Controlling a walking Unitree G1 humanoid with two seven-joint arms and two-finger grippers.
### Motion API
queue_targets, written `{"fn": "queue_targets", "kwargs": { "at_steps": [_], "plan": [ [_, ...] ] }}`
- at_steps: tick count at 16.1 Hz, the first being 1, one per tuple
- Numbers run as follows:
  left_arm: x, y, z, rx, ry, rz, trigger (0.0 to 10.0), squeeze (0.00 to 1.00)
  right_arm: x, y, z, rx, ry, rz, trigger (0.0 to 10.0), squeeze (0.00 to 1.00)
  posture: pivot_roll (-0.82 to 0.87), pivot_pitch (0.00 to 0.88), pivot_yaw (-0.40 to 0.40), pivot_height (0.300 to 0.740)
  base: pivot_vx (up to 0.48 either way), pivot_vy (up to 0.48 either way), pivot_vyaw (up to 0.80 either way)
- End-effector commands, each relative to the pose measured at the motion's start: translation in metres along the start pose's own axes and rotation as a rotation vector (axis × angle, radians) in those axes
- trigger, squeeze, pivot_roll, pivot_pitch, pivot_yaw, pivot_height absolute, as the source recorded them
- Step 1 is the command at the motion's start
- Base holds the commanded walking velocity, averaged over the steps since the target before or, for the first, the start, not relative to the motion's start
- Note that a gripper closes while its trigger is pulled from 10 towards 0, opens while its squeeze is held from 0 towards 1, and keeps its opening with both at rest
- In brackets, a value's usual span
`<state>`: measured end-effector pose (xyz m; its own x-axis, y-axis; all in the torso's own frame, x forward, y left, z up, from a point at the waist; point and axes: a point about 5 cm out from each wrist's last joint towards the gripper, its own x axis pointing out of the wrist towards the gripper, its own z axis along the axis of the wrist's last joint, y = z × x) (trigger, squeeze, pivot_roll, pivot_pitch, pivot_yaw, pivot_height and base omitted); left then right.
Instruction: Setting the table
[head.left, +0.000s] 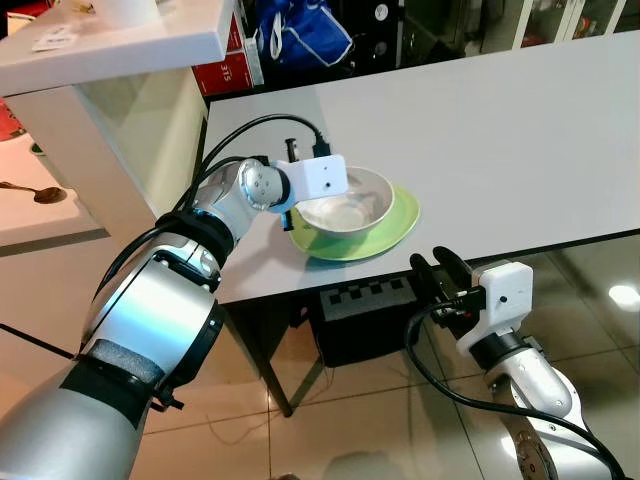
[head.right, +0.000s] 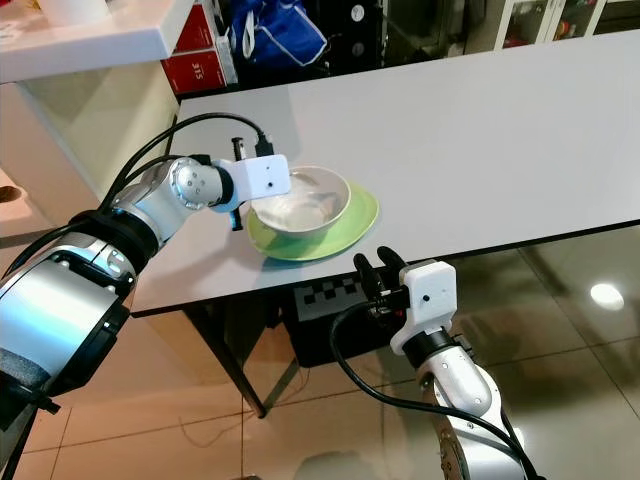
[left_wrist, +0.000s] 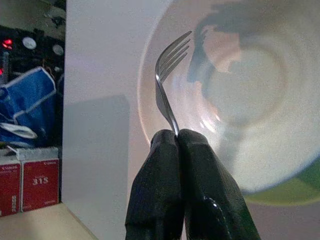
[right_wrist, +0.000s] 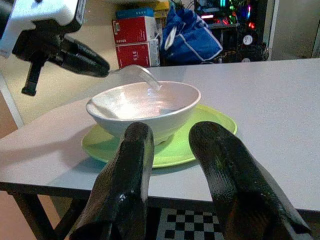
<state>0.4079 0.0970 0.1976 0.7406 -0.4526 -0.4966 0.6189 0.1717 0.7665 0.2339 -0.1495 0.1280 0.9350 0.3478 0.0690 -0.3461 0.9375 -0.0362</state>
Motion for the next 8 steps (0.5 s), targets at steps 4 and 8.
{"fn": "queue_targets", "kwargs": {
  "at_steps": [4, 8],
  "plan": [
    [-0.0026, -0.0038, -0.0184, 0.007, 0.087, 0.01, 7.7, 0.0, -0.002, 0.0003, 0.0033, -0.01, -0.002, 0.006, 10.0, 0.0, -0.17, 0.0, 0.146, 0.74, 0.0, 0.0, 0.0],
    [-0.0017, -0.0049, -0.0182, 0.021, 0.092, 0.017, 10.0, 1.0, -0.0037, -0.0003, 0.0027, -0.012, 0.005, 0.008, 10.0, 0.0, -0.17, 0.0, 0.143, 0.74, 0.0, 0.0, 0.0]
  ]
}}
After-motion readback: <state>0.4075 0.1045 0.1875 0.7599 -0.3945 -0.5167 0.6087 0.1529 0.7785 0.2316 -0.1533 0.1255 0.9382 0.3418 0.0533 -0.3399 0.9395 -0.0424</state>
